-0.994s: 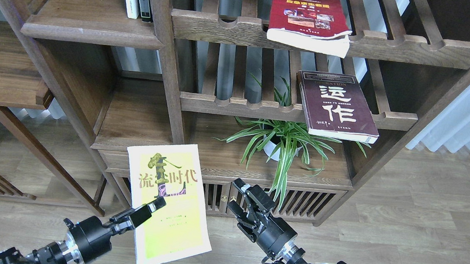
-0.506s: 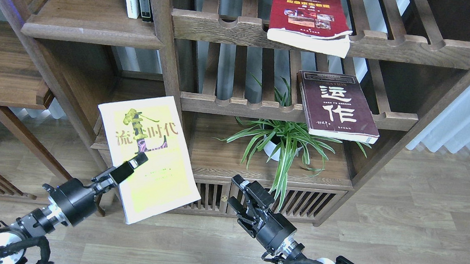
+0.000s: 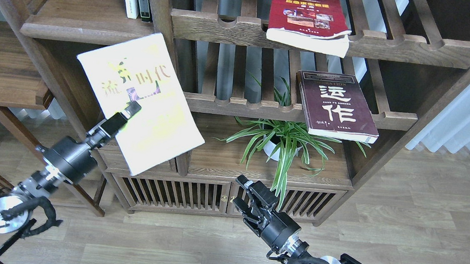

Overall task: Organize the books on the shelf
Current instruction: 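Lift the yellow-green book with the left gripper up onto the upper shelf, then push the yellow-green book upright into the upper shelf with the left gripper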

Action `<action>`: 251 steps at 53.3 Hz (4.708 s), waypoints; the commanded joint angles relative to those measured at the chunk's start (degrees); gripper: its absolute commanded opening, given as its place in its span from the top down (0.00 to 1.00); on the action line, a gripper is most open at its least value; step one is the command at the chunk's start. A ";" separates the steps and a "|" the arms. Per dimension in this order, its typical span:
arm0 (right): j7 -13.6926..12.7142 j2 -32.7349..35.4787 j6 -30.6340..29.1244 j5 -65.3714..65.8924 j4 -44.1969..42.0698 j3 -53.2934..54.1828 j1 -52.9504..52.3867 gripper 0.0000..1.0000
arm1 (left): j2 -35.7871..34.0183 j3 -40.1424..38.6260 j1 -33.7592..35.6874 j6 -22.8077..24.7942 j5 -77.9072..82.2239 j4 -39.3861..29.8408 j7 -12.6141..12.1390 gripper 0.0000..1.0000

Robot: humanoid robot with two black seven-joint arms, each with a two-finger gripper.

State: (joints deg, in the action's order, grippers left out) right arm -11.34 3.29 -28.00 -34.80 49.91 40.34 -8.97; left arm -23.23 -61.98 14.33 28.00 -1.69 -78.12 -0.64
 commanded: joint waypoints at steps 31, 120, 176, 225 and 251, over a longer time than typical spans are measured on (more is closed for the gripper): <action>0.00 -0.74 0.00 1.67 -0.08 -0.52 0.09 0.05 | -5.06 -13.16 6.32 0.00 -9.12 -0.28 -0.77 1.00; -0.09 -3.29 0.00 4.48 0.63 -0.88 -2.37 0.05 | -5.51 -23.72 24.16 0.00 18.21 13.52 -10.88 1.00; -0.09 -3.29 0.00 4.30 0.80 -1.84 -2.02 0.02 | -0.23 -3.61 40.41 -19.56 35.53 29.15 16.19 1.00; -0.09 -3.29 0.00 4.30 1.24 -1.76 -2.90 0.02 | 8.64 8.36 50.00 -19.65 36.32 46.91 25.60 1.00; 0.00 -3.29 0.00 4.22 1.33 -1.76 -2.54 0.02 | 11.46 13.11 52.73 -19.48 36.32 52.11 26.65 0.98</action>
State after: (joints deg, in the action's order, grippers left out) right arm -11.34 0.00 -28.00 -30.59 51.23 38.57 -11.58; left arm -11.49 -50.23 67.30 8.35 34.65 -26.04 25.98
